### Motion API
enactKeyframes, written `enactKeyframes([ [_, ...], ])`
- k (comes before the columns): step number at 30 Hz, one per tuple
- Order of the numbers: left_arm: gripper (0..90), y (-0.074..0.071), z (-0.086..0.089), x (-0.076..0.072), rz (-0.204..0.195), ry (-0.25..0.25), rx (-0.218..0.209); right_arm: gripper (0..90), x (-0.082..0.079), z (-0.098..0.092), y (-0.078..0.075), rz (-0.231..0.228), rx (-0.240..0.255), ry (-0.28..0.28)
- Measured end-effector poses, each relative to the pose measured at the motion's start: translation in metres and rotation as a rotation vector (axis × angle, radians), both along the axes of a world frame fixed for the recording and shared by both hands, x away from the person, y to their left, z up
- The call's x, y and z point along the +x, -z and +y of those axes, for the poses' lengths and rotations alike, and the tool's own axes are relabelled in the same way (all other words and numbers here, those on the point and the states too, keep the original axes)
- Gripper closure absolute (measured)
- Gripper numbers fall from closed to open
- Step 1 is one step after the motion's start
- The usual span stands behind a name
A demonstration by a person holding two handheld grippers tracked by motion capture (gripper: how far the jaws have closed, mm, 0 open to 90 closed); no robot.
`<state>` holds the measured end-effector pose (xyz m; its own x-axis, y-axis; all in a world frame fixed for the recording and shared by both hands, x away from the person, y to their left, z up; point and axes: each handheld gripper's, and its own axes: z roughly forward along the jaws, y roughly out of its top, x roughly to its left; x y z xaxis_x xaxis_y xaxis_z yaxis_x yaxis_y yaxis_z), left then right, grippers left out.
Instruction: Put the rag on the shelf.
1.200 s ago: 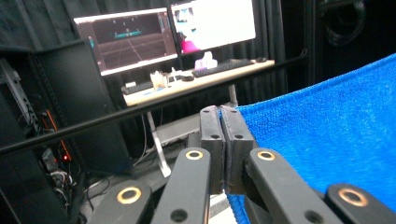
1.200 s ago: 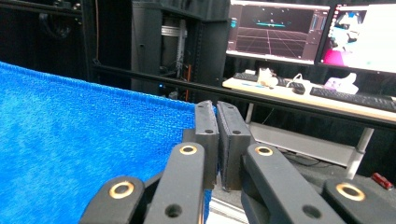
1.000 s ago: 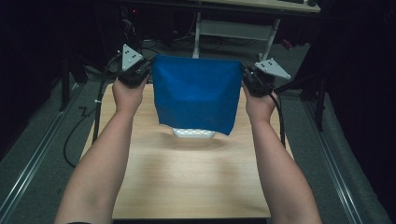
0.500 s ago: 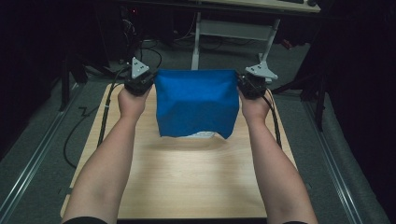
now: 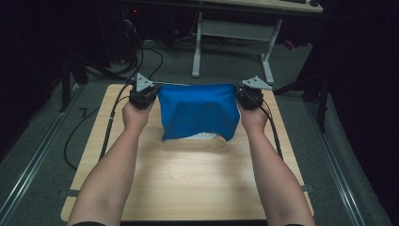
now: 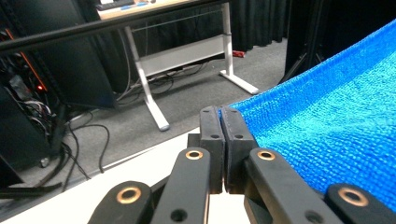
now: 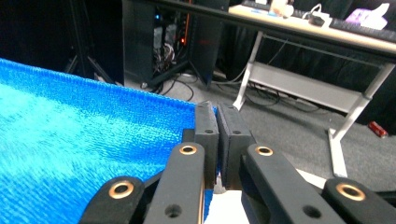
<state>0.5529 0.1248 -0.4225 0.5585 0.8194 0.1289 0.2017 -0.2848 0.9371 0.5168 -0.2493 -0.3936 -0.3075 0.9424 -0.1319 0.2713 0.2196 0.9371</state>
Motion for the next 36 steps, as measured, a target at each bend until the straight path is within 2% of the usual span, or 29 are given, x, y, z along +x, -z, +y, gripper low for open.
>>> enactKeyframes([
  [6, 89.1, 0.012, -0.003, -0.005, 0.025, 0.005, 0.008, 88.3, -0.002, -0.004, 0.014, 0.025, 0.0, 0.001],
  [12, 89.1, 0.029, -0.002, -0.011, 0.082, 0.013, 0.008, 88.3, -0.004, -0.007, 0.026, 0.055, 0.017, -0.012],
  [16, 89.0, 0.047, -0.002, -0.016, 0.124, 0.017, -0.001, 88.3, -0.005, -0.007, 0.042, 0.092, 0.043, -0.016],
  [17, 89.0, 0.051, -0.002, -0.016, 0.148, 0.023, 0.004, 88.2, -0.006, -0.008, 0.046, 0.102, 0.047, -0.018],
  [19, 89.0, 0.059, -0.003, -0.018, 0.148, 0.025, 0.008, 88.2, -0.007, -0.009, 0.055, 0.119, 0.06, -0.015],
  [23, 89.0, 0.071, -0.004, -0.02, 0.188, 0.028, 0.005, 88.2, -0.009, -0.011, 0.07, 0.148, 0.08, -0.011],
  [31, 88.6, 0.084, -0.004, -0.024, 0.233, 0.038, -0.012, 87.8, -0.013, -0.013, 0.087, 0.181, 0.087, -0.003],
  [33, 88.3, 0.086, -0.003, -0.025, 0.232, 0.037, -0.018, 87.0, -0.014, -0.013, 0.088, 0.183, 0.088, -0.003],
  [35, 85.4, 0.085, -0.002, -0.026, 0.239, 0.035, -0.034, 80.5, -0.014, -0.013, 0.087, 0.183, 0.1, 0.004],
  [36, 80.8, 0.084, -0.001, -0.026, 0.243, 0.03, -0.04, 77.5, -0.013, -0.013, 0.087, 0.182, 0.103, 0.008],
])
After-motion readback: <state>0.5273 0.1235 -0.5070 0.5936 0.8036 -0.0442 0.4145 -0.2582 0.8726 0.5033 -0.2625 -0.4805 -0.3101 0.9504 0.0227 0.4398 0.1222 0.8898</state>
